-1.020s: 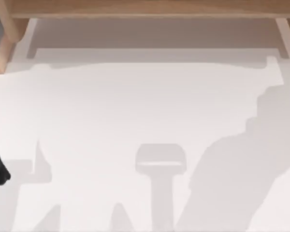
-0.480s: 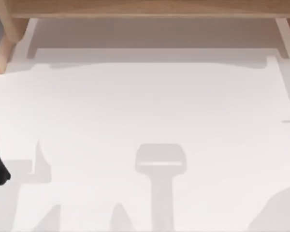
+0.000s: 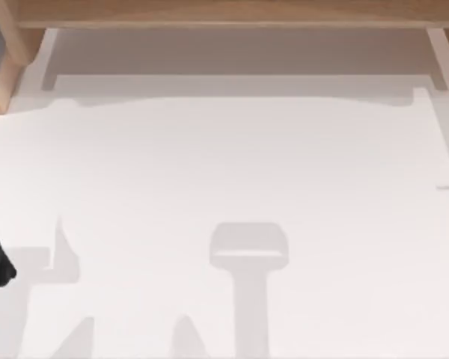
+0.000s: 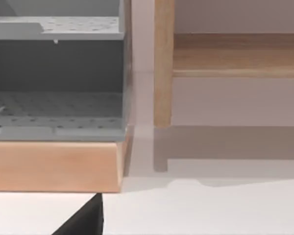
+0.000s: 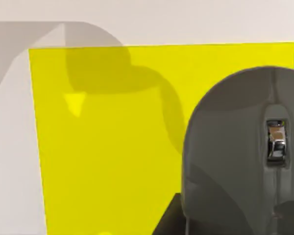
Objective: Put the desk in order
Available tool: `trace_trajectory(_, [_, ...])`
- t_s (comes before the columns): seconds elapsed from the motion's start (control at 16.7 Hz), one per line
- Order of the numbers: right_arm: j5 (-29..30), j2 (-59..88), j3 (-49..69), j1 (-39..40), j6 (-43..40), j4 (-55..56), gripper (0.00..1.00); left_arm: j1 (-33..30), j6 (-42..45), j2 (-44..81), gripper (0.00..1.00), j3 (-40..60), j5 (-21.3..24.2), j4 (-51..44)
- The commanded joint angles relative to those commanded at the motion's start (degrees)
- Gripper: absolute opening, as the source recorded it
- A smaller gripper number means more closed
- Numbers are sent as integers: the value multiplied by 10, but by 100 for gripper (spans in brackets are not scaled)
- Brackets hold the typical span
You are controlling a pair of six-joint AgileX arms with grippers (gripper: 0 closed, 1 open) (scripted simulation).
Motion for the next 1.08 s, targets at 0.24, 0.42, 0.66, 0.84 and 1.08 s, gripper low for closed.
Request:
trace_trajectory(0.24, [-3,11,-51,4,1,21,0,0,0,0,100,0,0,0])
trace_trajectory(0.42, [-3,12,-56,5,1,23,0,0,0,0,100,0,0,0])
trace_trajectory(0.66, [-3,10,-55,3,2,22,0,0,0,0,100,0,0,0])
trace_trajectory(0.84, [-4,8,-53,4,2,23,0,0,0,0,100,0,0,0])
trace_trajectory(1.08, [-5,0,-44,4,1,26,0,0,0,0,100,0,0,0])
